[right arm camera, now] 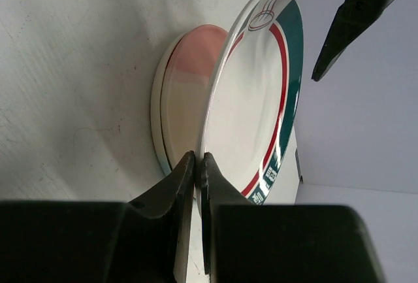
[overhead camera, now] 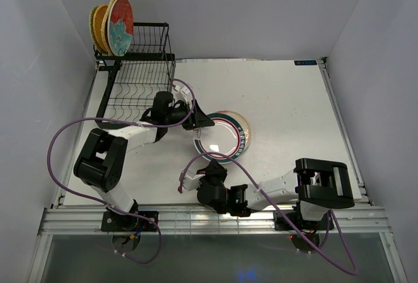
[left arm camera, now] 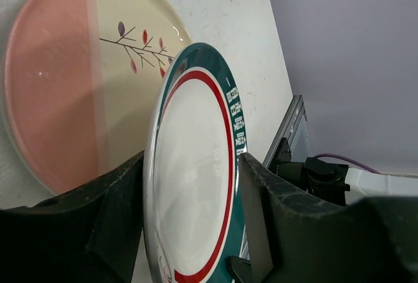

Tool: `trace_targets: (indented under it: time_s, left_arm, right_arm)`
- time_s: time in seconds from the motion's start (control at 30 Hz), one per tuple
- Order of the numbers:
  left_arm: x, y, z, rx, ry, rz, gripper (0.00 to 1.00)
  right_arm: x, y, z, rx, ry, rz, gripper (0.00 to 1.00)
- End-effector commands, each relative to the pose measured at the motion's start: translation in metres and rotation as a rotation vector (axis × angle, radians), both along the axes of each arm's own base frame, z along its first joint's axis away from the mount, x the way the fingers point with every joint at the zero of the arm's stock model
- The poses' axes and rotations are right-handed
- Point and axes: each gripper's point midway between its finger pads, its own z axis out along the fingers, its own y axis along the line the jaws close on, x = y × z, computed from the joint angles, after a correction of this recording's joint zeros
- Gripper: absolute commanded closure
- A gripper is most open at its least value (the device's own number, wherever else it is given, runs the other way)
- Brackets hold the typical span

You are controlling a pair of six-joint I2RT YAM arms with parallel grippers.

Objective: Load the plates into the dish rack
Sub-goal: Pick up the plate at the center of the board, then insert the plate into the dish rack.

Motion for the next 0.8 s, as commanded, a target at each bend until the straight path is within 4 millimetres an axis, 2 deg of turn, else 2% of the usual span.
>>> trace_targets:
  time_s: [0.0,0.3,0.43,0.47,0.67,0.77]
  left_arm:
    - [0.0012,-0.0071,0.0149,-0.02,-0.049,-0.026,0.37]
    - [-0.0016,-0.0109,0.0112,-0.005,-0.071,-0.04,0.48]
    - [-0.0036,-0.0125,0.0124,-0.004,-0.093,-0.052,0.62]
    - [-0.0035,-0.0126,0.0126,-0.004,-0.095,-0.052,0.7]
    - [-0.003,-0.0127,0.0145,-0.004,-0.123,-0.06,0.96]
    - [-0.0032,-0.0126,0.0129,-0.002,-0.125,-0.063,1.0]
  right_arm:
    - [0.0028,0.0092,0.0239,0.075,-0.042,-0.035,0.92]
    - [0.0044,0.0116,0.022,0.049,-0.065,-0.04,0.92]
    - [0.0045,0.0107,0.0238,0.056,-0.067,-0.043,0.92]
    - [0.0046,0.0102,0.0236,0.056,-0.068,-0.044,0.92]
    - [0.0054,0.0085,0.0254,0.059,-0.079,-0.05,0.92]
    - [0.0057,0.0086,0.0239,0.052,-0.083,-0.053,0.89]
